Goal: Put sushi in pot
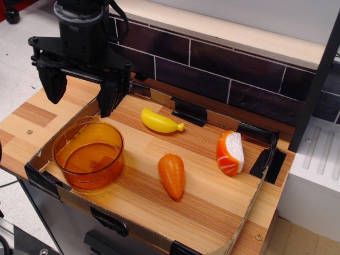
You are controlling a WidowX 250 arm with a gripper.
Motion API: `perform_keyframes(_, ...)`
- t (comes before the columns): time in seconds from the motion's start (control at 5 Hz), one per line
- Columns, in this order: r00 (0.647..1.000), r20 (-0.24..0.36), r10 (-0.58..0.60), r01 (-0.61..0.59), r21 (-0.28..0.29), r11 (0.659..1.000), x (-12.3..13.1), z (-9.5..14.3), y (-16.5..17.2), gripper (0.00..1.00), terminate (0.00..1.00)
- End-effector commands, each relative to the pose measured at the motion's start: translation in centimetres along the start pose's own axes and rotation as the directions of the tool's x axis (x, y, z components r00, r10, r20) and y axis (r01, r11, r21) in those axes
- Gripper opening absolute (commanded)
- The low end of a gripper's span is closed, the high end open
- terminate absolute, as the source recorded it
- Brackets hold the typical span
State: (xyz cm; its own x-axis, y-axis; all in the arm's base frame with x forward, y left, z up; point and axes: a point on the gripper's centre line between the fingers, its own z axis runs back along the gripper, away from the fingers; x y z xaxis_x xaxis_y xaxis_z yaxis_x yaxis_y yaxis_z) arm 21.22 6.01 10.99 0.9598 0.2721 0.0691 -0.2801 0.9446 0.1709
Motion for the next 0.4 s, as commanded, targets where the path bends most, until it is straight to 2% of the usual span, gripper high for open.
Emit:
perform_keyframes(0.0,1.0,0.0,0.0,0.0,0.0,1.0,0.0,0.0,0.0,1.0,0.0)
perform_keyframes(0.2,0.992,-0.012,0.129,-0.129,-0.134,0.983,0.8,1.0,-1.7,1.0,0.0)
